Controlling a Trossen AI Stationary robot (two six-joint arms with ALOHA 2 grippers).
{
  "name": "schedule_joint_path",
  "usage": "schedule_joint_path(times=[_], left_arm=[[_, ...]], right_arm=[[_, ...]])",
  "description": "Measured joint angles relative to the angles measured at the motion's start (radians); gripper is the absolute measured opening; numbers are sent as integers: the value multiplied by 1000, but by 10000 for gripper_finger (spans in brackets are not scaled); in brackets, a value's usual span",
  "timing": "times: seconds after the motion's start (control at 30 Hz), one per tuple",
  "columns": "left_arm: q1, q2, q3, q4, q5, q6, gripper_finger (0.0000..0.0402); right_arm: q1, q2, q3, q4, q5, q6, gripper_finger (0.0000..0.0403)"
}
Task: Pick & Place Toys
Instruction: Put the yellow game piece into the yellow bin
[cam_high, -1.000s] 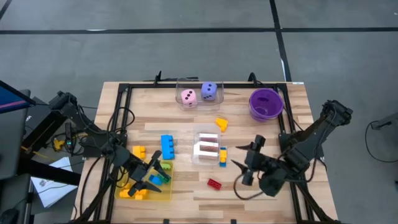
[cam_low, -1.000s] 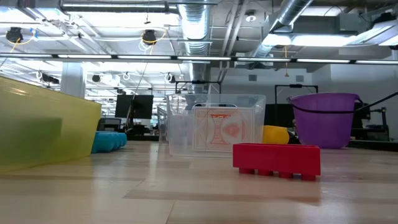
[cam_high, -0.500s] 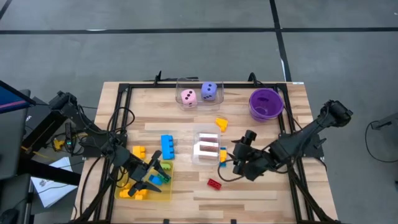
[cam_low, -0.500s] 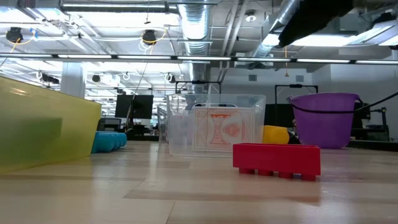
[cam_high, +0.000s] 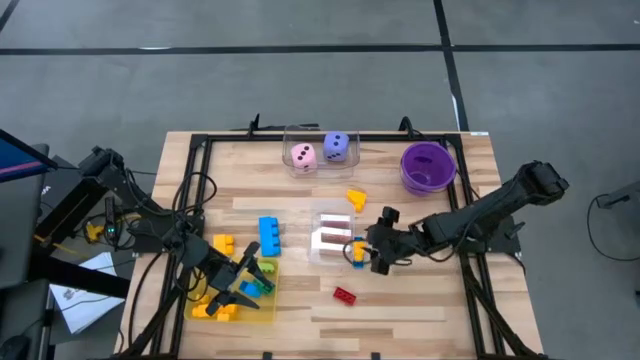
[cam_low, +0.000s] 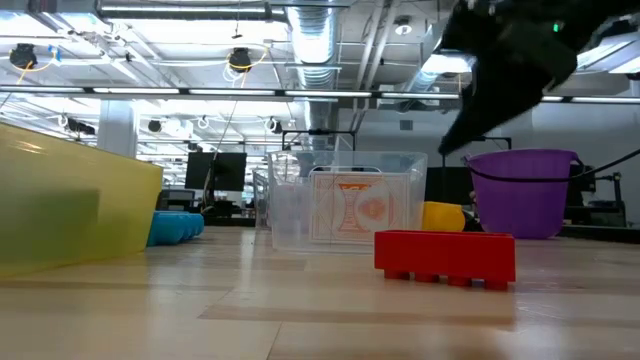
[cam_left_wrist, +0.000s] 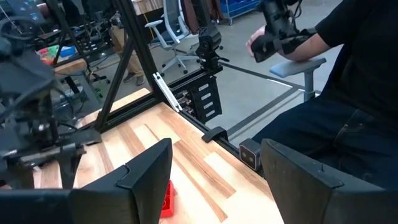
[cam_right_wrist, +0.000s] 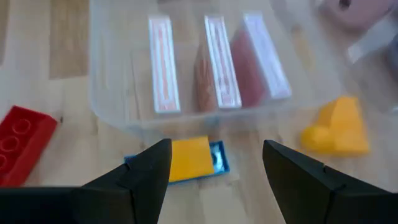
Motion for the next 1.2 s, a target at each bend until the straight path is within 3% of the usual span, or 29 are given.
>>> schedule_joint_path(times=[0.2,0.67,1.2], left_arm=[[0,0,0,-1,0,0,241],[0,0,0,0,0,-7,236],[0,0,0,0,0,-7,236]], right_arm=[[-34,-5,-85,134,-112,1,245],[-98,-5,-172,256,-27,12,245],[-114,91,-170,297,-97,100,245]])
